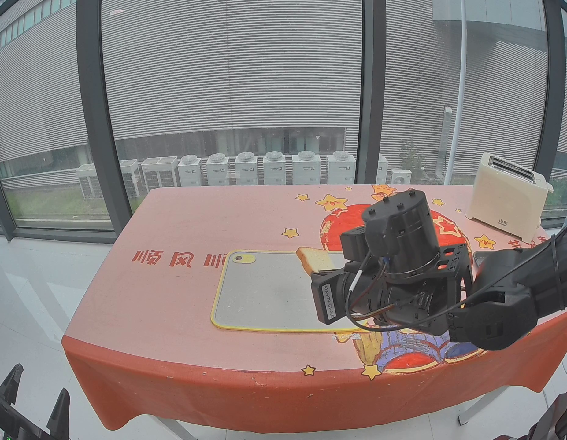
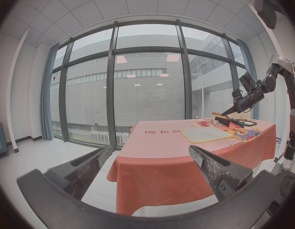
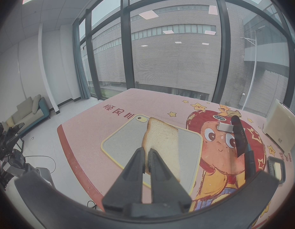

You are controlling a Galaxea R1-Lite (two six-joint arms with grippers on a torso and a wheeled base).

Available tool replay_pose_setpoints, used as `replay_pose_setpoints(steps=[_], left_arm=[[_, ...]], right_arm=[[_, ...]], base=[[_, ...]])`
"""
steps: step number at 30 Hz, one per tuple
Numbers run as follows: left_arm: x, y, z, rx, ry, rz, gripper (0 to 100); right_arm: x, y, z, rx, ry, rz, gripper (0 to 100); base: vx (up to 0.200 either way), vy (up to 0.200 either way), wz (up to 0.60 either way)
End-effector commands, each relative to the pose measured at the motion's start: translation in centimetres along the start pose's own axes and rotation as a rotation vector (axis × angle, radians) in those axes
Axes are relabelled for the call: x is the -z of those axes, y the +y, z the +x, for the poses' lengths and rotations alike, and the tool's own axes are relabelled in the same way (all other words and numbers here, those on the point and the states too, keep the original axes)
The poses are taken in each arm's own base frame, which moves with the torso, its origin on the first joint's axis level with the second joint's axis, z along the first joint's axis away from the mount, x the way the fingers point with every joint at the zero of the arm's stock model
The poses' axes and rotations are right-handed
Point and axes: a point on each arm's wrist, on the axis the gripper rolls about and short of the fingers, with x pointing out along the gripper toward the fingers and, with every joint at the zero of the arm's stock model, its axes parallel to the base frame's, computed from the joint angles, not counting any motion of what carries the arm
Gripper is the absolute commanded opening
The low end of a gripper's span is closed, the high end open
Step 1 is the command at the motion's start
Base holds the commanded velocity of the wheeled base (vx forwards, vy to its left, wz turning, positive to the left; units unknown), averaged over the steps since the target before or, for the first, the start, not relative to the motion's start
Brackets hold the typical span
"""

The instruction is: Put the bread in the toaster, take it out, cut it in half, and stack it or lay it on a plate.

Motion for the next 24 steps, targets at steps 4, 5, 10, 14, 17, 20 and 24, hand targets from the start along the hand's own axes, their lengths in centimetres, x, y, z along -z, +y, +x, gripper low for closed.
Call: replay_pose_setpoints(steps=[4, 5, 10, 14, 17, 20, 24], left_arm=[[0.49, -0.01, 0.14, 0.0, 0.02, 0.0, 100], [0.49, -0.01, 0.14, 0.0, 0.02, 0.0, 100], [0.49, -0.01, 0.14, 0.0, 0.02, 0.0, 100], [0.49, -0.01, 0.14, 0.0, 0.02, 0.0, 100], [0.49, -0.01, 0.14, 0.0, 0.02, 0.0, 100], [0.49, -0.01, 0.14, 0.0, 0.02, 0.0, 100], [0.49, -0.01, 0.14, 0.0, 0.02, 0.0, 100]], right_arm=[[-0.02, 0.0, -0.04, -0.001, -0.001, -0.002, 0], [0.02, 0.01, 0.01, 0.0, 0.0, 0.0, 0], [0.03, 0.0, -0.04, 0.0, 0.0, 0.0, 0], [0.03, 0.0, -0.04, 0.0, 0.0, 0.0, 0], [0.2, -0.04, -0.03, 0.001, 0.006, -0.002, 0], [0.32, -0.12, -0.05, 0.003, 0.009, -0.001, 0], [0.5, -0.15, -0.04, 0.004, 0.015, -0.001, 0]], base=[[0.0, -0.2, 0.0], [0.0, -0.2, 0.0], [0.0, -0.2, 0.0], [0.0, -0.2, 0.0], [0.0, -0.2, 0.0], [0.0, -0.2, 0.0], [0.0, -0.2, 0.0]])
